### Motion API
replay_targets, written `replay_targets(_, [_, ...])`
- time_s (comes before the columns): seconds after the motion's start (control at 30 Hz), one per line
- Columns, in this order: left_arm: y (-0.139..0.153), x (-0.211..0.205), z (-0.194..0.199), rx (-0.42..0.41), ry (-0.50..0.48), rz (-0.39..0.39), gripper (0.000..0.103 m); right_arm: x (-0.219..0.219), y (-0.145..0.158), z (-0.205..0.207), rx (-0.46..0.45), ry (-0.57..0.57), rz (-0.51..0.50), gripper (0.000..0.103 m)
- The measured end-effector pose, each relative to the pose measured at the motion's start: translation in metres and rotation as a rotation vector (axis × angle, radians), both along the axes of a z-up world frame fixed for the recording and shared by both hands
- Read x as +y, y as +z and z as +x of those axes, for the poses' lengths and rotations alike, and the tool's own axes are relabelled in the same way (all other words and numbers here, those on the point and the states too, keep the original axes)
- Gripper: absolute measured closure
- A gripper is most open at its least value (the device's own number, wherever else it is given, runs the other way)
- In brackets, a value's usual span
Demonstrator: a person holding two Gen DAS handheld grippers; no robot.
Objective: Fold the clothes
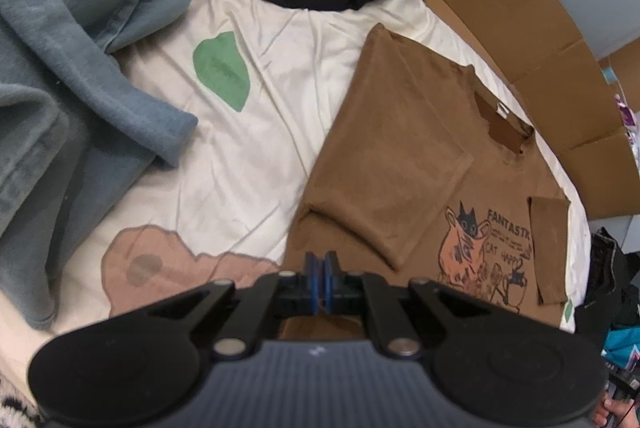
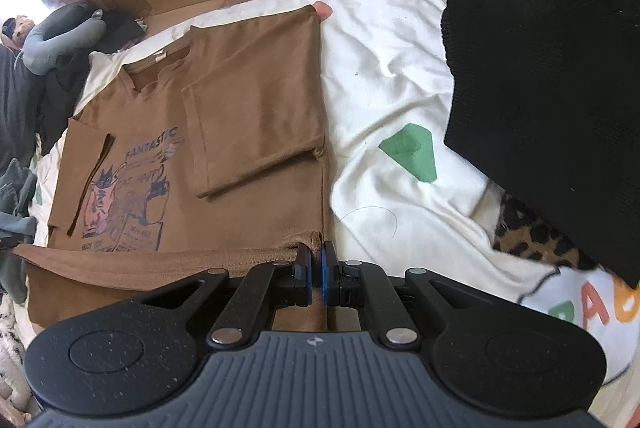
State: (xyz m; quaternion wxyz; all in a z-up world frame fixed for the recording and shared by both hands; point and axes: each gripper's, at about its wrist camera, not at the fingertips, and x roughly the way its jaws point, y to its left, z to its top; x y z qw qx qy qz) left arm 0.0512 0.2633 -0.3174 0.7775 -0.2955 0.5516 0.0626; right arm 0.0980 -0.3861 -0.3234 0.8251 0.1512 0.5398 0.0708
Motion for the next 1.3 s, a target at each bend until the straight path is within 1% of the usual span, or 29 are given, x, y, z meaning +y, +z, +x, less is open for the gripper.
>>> replay_targets(0.07, [-0.004,0.0,0.004,0.005,0.001,0.01,0.1,0.0,-0.003,0.006,-0.004,0.005,0.0,0.101])
replay_targets(0.2, [-0.009,-0.001,0.01,0.001,0.0,0.055,0.1,0.001,-0.007,0.019,-0.015,0.02,0.001,0.101])
replay_targets(0.3, [-0.007,0.001,0.015,-0.01,0.004,0.071,0.101,0.002,-0.006,0.028,-0.024,0.034,-0.001,0.101])
replay_targets(0.43, [-0.001,0.006,0.022,-0.036,0.017,0.069,0.101,0.004,-0.004,0.035,-0.036,0.043,-0.004,0.101])
replay_targets(0.5, [0.002,0.007,0.027,-0.046,0.008,0.074,0.101,0.004,-0.002,0.038,-0.044,0.04,-0.004,0.101])
replay_targets(0.73, [0.004,0.008,0.042,-0.083,0.009,0.087,0.102,0.004,0.003,0.05,-0.061,0.027,-0.021,0.101])
replay_targets(0.87, [-0.004,0.008,0.051,-0.083,0.018,0.091,0.102,0.002,0.002,0.059,-0.055,0.006,-0.009,0.101])
replay_targets(0.97, [-0.015,0.009,0.056,-0.058,0.029,0.08,0.101,0.0,0.0,0.065,-0.046,-0.038,0.021,0.099])
replay_targets(1.03, [-0.019,0.009,0.059,-0.046,0.029,0.084,0.099,-0.002,0.002,0.068,-0.043,-0.066,0.023,0.096])
replay_targets(1.07, [-0.019,0.009,0.058,-0.055,0.022,0.081,0.092,-0.003,0.004,0.068,-0.046,-0.078,0.014,0.094])
replay_targets(1.1, [-0.018,0.008,0.058,-0.064,0.014,0.077,0.089,-0.004,0.008,0.069,-0.047,-0.088,-0.001,0.09])
replay_targets(1.13, [-0.017,0.008,0.056,-0.072,0.008,0.068,0.088,-0.005,0.011,0.069,-0.041,-0.098,-0.013,0.086])
replay_targets(1.2, [-0.011,0.007,0.052,-0.078,-0.009,0.072,0.086,-0.009,0.021,0.067,-0.032,-0.102,-0.021,0.067])
replay_targets(1.23, [-0.007,0.008,0.049,-0.078,-0.018,0.077,0.085,-0.01,0.027,0.066,-0.037,-0.098,-0.025,0.063])
replay_targets(1.27, [-0.003,0.008,0.046,-0.078,-0.028,0.083,0.08,-0.01,0.032,0.064,-0.05,-0.092,-0.029,0.06])
replay_targets(1.3, [0.0,0.007,0.045,-0.079,-0.043,0.09,0.071,-0.011,0.038,0.062,-0.062,-0.087,-0.032,0.057])
